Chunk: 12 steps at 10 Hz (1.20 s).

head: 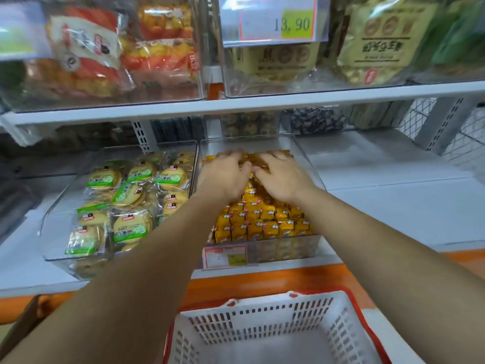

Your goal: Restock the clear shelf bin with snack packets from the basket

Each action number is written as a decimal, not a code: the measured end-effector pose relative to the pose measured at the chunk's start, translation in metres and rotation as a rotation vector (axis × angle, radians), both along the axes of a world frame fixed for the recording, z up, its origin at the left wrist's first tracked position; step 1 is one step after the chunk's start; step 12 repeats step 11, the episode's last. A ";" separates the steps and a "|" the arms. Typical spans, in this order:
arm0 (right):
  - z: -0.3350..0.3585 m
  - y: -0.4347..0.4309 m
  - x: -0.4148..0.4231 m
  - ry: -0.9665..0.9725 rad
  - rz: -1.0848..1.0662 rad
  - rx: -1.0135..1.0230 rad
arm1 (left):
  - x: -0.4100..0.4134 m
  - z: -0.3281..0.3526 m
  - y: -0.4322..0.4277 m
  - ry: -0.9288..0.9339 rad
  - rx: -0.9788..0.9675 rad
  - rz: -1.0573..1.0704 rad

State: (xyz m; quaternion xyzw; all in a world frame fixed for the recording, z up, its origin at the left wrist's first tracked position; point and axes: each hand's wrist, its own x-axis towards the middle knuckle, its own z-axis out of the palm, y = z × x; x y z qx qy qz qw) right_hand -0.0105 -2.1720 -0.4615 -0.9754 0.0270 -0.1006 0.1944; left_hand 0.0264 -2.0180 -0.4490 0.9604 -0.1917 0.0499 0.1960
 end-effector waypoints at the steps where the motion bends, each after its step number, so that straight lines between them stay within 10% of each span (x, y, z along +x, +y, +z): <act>1: -0.009 0.007 -0.066 -0.002 0.059 0.055 | -0.069 -0.014 0.021 0.042 -0.022 -0.053; 7: -0.031 0.015 -0.136 0.138 0.153 -0.409 | -0.130 -0.048 0.052 -0.066 0.465 -0.193; 12: 0.030 0.008 -0.158 0.230 0.229 -0.314 | -0.155 0.015 0.069 0.048 0.143 -0.184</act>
